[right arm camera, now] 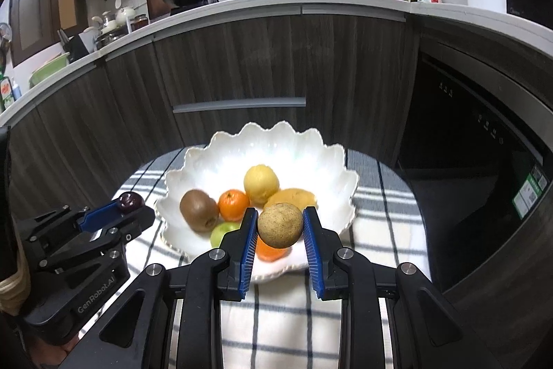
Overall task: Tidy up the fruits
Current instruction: 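Lift and carry the plum and brown fruit over the white bowl, then open both tools to drop the plum and brown fruit into the bowl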
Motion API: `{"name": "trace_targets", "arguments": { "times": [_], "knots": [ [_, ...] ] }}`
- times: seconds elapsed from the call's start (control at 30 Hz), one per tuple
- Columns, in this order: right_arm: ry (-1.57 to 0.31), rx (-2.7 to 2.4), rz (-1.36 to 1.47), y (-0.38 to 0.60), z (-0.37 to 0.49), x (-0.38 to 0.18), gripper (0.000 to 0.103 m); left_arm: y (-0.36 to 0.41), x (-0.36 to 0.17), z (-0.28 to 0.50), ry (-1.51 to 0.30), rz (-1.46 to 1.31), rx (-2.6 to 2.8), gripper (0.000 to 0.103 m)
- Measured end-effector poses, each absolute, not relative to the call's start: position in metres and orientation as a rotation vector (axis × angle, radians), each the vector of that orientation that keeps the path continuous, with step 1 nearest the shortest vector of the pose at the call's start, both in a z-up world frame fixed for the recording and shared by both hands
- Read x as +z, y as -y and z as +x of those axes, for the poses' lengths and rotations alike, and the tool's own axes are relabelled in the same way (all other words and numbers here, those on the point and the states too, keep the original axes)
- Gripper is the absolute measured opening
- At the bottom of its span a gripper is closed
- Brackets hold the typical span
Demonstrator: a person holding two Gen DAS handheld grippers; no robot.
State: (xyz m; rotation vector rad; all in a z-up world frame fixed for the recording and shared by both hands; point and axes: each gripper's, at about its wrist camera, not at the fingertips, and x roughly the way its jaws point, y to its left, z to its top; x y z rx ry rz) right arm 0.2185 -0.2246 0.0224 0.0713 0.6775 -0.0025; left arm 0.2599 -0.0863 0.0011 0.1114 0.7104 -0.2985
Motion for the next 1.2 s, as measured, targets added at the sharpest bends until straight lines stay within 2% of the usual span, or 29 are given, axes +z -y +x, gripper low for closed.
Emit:
{"name": "trace_targets", "arguments": {
  "times": [0.3, 0.8, 0.87, 0.93, 1.0, 1.03, 1.07, 1.13, 1.2],
  "knots": [
    [-0.688, -0.002, 0.074, 0.233, 0.252, 0.022, 0.028, 0.095, -0.007, 0.293, -0.735, 0.1, -0.309, 0.028],
    [-0.786, 0.011, 0.087, 0.24, 0.303, -0.012, 0.028, 0.101, -0.041, 0.331, -0.827, 0.071, -0.318, 0.028],
    [-0.799, 0.015, 0.088, 0.24, 0.306, -0.016, 0.028, 0.101, -0.045, 0.333, -0.841, 0.068, -0.316, 0.033],
    [-0.809, 0.016, 0.088, 0.239, 0.308, -0.019, 0.028, 0.099, -0.047, 0.333, -0.839, 0.067, -0.301, 0.047],
    [-0.811, 0.014, 0.09, 0.239, 0.307, -0.021, 0.03, 0.097, -0.048, 0.331, -0.836, 0.068, -0.289, 0.056],
    [-0.814, 0.012, 0.089, 0.239, 0.307, -0.022, 0.038, 0.096, -0.048, 0.331, -0.836, 0.069, -0.28, 0.061],
    [-0.816, 0.008, 0.089, 0.239, 0.307, -0.023, 0.055, 0.095, -0.048, 0.331, -0.837, 0.07, -0.274, 0.063],
    [-0.808, -0.018, 0.087, 0.239, 0.306, -0.022, 0.078, 0.092, -0.049, 0.33, -0.842, 0.07, -0.261, 0.067],
    [-0.788, -0.049, 0.073, 0.239, 0.303, -0.02, 0.084, 0.09, -0.048, 0.33, -0.845, 0.074, -0.248, 0.072]
  ]
}}
